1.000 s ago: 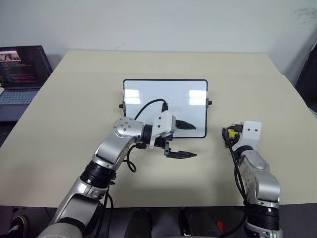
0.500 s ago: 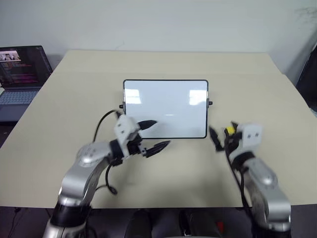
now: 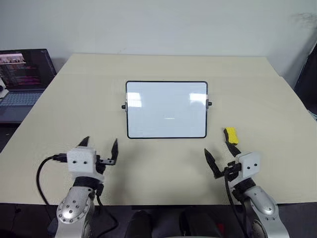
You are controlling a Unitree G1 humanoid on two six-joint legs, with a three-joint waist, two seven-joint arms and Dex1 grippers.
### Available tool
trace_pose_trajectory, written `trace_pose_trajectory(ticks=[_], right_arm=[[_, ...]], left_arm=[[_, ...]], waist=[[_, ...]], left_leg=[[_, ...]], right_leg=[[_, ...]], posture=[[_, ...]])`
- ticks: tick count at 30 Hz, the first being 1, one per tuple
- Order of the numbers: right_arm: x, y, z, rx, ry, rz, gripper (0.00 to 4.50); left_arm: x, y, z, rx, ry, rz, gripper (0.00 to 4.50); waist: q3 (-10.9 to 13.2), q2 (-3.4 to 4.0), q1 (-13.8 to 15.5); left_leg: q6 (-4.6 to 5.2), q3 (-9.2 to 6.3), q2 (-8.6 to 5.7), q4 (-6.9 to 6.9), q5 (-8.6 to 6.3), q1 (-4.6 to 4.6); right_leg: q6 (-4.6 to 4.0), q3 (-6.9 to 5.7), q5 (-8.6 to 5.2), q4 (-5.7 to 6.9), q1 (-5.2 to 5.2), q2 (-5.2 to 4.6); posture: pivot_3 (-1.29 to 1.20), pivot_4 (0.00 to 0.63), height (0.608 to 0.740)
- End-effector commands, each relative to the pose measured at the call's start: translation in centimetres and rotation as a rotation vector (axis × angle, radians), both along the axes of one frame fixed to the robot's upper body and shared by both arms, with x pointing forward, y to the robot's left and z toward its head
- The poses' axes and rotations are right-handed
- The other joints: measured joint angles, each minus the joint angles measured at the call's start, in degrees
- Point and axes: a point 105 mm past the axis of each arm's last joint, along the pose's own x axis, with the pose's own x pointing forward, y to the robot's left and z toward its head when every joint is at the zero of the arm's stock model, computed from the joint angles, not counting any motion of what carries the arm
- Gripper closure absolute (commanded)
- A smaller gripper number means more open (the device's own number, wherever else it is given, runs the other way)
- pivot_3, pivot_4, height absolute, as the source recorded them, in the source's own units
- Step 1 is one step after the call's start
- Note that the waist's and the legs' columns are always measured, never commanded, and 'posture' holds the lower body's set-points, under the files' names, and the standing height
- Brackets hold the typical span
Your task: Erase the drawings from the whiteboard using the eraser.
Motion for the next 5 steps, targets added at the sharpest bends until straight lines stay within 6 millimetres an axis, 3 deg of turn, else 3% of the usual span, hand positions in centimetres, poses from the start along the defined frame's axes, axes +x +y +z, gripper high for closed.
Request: trace_pose_trajectory(ticks=[1, 4, 5], right_arm=[[0.2, -0.6, 1.8, 0.022, -0.069, -0.012, 0.05], [0.5, -0.7, 2.3, 0.031, -0.083, -0.015, 0.05], [0.7, -1.1, 1.6, 0.009, -0.055, -0.011, 0.05]], left_arm=[[0.2, 0.0, 0.2, 0.012, -0.022, 0.012, 0.00], [0.8, -0.1, 0.0, 0.016, -0.018, 0.010, 0.00], [1.3, -0.6, 0.1, 0.020, -0.036, -0.010, 0.00]], waist=[[0.00, -0.01, 0.10], [0.01, -0.01, 0.07], [0.01, -0.01, 0.07]], left_leg=[[0.00, 0.00, -0.01, 0.00, 0.00, -0.03], [-0.01, 0.00, -0.01, -0.03, -0.01, -0.06], [-0.01, -0.01, 0.00, -0.04, -0.01, -0.07]], right_leg=[[0.00, -0.01, 0.00, -0.03, 0.00, 0.00], [0.01, -0.02, 0.00, -0.09, -0.01, 0.00], [0.00, -0.03, 0.00, -0.10, -0.02, 0.00]], posture=[[0.00, 0.150, 0.740], [0.00, 0.150, 0.740], [0.00, 0.150, 0.740]])
